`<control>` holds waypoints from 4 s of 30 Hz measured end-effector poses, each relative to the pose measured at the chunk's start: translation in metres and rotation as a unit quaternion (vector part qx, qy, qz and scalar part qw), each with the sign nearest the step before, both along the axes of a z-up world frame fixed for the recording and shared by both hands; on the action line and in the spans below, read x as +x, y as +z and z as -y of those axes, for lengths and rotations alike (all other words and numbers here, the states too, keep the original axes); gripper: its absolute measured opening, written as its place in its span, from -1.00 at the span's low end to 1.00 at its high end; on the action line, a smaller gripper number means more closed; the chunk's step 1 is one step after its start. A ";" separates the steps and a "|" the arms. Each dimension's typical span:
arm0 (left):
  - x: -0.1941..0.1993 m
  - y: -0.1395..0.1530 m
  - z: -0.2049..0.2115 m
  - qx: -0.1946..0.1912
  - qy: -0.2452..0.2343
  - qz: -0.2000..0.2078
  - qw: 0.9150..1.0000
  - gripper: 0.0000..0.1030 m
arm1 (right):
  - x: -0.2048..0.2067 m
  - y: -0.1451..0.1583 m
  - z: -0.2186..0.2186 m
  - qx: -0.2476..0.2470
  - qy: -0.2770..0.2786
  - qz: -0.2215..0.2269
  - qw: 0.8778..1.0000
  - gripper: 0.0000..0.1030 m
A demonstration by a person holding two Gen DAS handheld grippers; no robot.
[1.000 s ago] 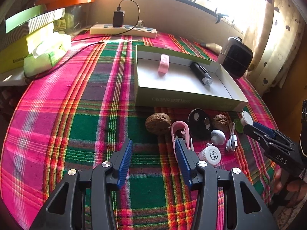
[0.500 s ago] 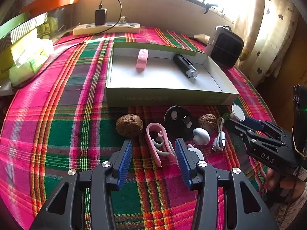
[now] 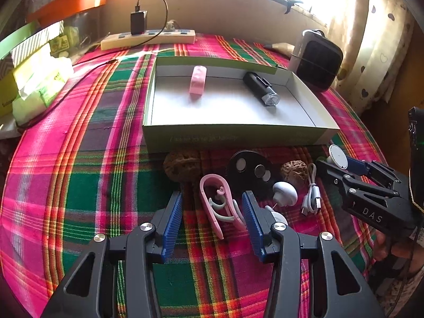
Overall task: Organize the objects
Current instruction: 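Close right gripper on the green-white spool while left gripper closes on the pink clip, then lift the pink clip and spool with both grippers toward the white box, then lower the held clip and spool with both grippers into the white box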
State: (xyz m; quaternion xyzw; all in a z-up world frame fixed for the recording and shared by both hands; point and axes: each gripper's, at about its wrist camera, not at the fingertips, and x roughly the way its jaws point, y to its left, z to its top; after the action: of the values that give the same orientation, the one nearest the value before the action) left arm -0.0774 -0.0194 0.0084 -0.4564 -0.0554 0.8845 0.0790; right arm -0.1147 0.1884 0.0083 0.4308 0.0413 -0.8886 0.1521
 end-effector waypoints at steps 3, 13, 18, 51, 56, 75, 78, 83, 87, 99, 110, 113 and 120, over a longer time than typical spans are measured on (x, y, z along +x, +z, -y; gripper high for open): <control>0.000 0.000 0.003 0.009 0.003 0.001 1.000 -0.13 | 0.000 0.000 0.000 -0.001 0.001 0.000 1.000 -0.01; 0.000 0.000 0.004 0.009 0.009 0.002 1.000 -0.21 | 0.002 0.001 -0.001 -0.002 0.003 -0.001 1.000 -0.32; 0.000 0.000 0.005 0.007 0.010 0.001 1.000 -0.39 | 0.001 0.001 -0.002 -0.004 0.002 -0.001 1.000 -0.32; 0.001 0.002 0.003 -0.003 0.007 -0.005 1.000 -0.58 | 0.003 0.003 -0.003 -0.005 -0.003 -0.008 1.000 -0.38; 0.001 0.003 0.002 -0.003 0.006 -0.006 1.000 -0.58 | 0.003 0.003 -0.004 -0.005 -0.004 -0.011 1.000 -0.43; 0.004 0.006 0.003 -0.003 0.008 -0.012 1.000 -0.59 | 0.005 0.006 -0.006 -0.019 0.000 -0.017 1.000 -0.44; 0.003 0.009 0.003 -0.002 0.008 -0.015 1.000 -0.59 | 0.006 0.008 -0.006 -0.021 0.000 -0.019 1.000 -0.44; 0.003 0.015 0.003 -0.001 0.005 -0.021 1.000 -0.59 | 0.007 0.015 -0.007 -0.029 -0.001 -0.023 0.999 -0.44; 0.003 0.022 0.002 0.002 0.001 -0.028 1.000 -0.59 | 0.008 0.023 -0.009 -0.037 0.001 -0.029 0.999 -0.44; -0.019 0.040 -0.002 0.002 -0.015 -0.041 0.999 -0.59 | -0.005 0.039 -0.006 -0.046 0.005 -0.042 0.998 -0.44; -0.051 0.047 -0.010 0.006 -0.032 -0.044 0.999 -0.59 | -0.028 0.046 0.000 -0.045 0.010 -0.045 0.998 -0.44; -0.062 0.048 -0.012 0.008 -0.034 -0.044 0.998 -0.59 | -0.039 0.048 0.002 -0.045 0.011 -0.047 0.998 -0.44; -0.091 0.048 -0.019 0.002 -0.041 -0.042 0.998 -0.59 | -0.065 0.050 0.007 -0.045 0.015 -0.049 0.998 -0.44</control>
State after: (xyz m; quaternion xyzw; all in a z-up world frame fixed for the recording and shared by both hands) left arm -0.1679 -0.0006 0.0564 -0.4203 -0.0347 0.8989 0.1186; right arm -0.1796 0.1814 0.0586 0.3792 0.0152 -0.9070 0.1828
